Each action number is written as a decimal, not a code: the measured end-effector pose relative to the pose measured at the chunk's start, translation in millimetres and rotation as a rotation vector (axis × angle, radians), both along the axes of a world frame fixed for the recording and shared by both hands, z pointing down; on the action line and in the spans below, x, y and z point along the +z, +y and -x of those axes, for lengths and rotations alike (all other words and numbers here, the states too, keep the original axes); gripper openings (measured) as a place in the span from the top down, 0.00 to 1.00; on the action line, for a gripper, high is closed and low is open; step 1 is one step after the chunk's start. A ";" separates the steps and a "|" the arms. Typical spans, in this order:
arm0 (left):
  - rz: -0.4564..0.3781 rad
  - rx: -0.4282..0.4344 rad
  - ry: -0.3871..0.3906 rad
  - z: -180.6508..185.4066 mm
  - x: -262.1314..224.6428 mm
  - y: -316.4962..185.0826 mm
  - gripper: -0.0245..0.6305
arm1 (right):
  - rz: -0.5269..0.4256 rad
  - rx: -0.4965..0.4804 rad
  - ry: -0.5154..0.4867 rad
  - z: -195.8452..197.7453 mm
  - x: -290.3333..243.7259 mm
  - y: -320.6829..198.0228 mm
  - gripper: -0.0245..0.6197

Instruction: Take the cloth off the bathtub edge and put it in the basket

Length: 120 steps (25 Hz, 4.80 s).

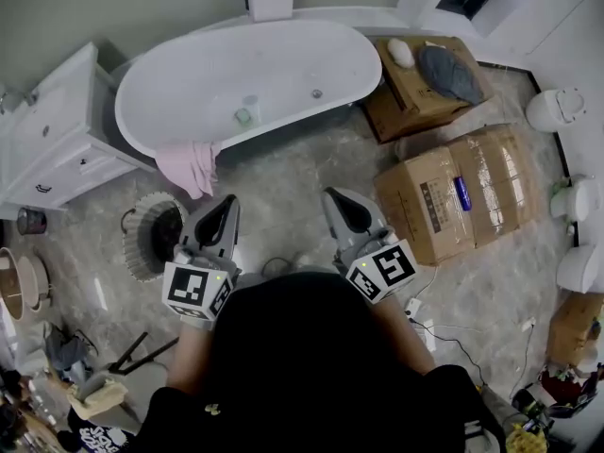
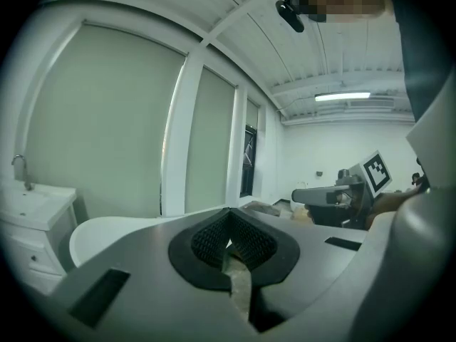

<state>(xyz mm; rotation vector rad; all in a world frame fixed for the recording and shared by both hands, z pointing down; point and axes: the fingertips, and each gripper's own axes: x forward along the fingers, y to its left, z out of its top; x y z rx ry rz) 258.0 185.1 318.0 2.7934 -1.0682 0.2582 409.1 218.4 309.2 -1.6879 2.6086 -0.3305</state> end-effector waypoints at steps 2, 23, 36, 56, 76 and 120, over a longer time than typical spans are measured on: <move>0.004 -0.006 -0.004 -12.3 1.7 1.3 0.96 | 0.017 -0.018 0.007 -12.5 5.2 2.3 0.97; 0.087 0.005 -0.019 1.5 38.8 -145.9 0.96 | 0.102 0.026 0.010 -16.5 35.1 -146.6 0.97; 0.113 -0.051 -0.007 103.7 50.5 -285.0 0.96 | 0.119 -0.032 0.027 83.9 39.1 -296.9 0.97; 0.164 -0.362 -0.032 176.3 73.8 -348.3 0.96 | 0.150 -0.355 0.059 156.6 46.0 -414.0 0.97; 0.476 -0.509 -0.170 225.6 256.8 -355.5 0.88 | 0.287 -0.471 0.161 184.5 99.7 -436.8 0.97; 0.812 -0.496 -0.549 241.6 504.0 -359.6 0.84 | 0.468 -0.142 0.149 92.4 154.2 -393.2 0.97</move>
